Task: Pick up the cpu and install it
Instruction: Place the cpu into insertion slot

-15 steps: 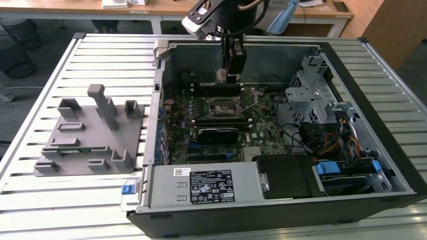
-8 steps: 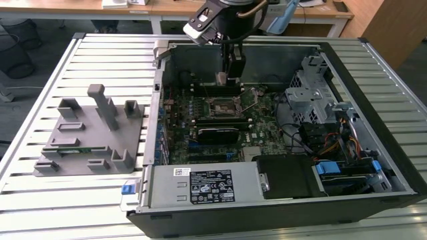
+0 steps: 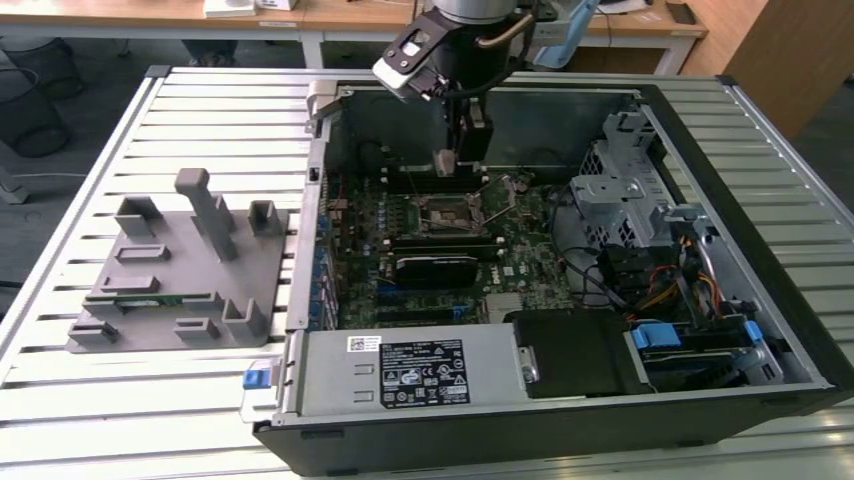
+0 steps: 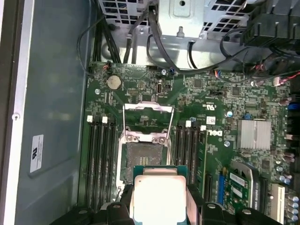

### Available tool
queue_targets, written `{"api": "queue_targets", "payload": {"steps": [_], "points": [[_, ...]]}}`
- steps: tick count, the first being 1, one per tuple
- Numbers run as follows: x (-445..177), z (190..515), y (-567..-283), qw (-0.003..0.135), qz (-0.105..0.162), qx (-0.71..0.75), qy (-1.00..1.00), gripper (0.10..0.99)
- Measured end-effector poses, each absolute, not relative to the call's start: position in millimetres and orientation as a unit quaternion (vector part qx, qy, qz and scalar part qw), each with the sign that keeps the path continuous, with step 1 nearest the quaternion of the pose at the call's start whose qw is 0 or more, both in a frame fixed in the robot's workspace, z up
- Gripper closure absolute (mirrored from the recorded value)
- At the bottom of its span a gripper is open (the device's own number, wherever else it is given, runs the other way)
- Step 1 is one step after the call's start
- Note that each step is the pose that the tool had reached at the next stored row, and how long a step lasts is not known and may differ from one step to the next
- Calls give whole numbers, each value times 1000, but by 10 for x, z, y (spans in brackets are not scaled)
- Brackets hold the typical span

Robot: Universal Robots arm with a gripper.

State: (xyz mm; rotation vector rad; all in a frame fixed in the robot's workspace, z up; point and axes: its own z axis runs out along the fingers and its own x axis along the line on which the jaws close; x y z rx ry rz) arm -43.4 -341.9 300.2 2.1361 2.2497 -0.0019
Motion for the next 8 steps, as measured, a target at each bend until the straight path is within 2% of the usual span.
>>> {"api": "queue_targets", "payload": {"steps": [8], "points": [[-403, 2857, -3385, 20, -1, 688, 725, 557]]}}
